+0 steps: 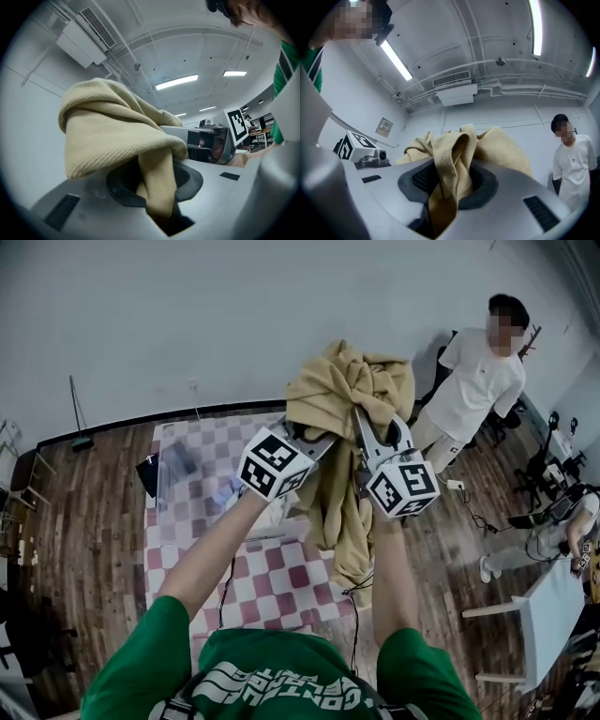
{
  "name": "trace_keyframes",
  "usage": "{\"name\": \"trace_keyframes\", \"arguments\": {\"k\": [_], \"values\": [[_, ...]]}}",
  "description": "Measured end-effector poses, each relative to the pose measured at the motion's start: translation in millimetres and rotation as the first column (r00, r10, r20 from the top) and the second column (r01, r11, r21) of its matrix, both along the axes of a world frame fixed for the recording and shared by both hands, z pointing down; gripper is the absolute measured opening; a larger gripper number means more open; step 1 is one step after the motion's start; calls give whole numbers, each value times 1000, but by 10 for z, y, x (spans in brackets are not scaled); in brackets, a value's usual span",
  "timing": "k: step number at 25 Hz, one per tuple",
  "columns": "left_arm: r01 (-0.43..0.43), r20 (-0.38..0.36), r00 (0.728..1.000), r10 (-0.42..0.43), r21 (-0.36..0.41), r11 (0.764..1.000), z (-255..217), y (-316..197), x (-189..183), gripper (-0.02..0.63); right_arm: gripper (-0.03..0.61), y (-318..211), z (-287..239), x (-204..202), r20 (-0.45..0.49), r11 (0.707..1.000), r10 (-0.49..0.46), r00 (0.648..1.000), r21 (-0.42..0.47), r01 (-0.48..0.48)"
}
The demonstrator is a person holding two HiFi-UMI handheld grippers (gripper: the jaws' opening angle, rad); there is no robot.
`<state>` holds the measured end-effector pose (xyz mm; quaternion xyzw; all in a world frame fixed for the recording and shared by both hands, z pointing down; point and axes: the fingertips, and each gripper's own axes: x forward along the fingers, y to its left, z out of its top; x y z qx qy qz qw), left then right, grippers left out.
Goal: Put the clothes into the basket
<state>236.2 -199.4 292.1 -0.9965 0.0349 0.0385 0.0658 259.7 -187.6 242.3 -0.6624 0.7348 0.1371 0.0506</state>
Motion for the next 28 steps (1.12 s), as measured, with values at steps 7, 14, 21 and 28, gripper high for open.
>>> {"name": "trace_keyframes", "arguments": {"k": [7, 14, 21, 28], "values": [[-49, 2, 999, 49, 2, 999, 19, 192, 147, 84, 104, 176, 30, 146, 32, 1000, 22, 999, 21, -22], [-138, -8, 990, 138, 13, 990, -31, 640, 480, 83, 104, 649, -12, 467, 41, 993, 103, 994, 46, -105], [-238, -7, 971, 238, 14, 971, -31, 1219, 798, 81, 104, 1226, -54, 729, 37, 977, 200, 979, 70, -202], [-323, 9, 946, 323, 19, 946, 38, 1770, 1050, 80, 104, 1767, -17, 951, 50, 956, 280, 959, 81, -283]]}}
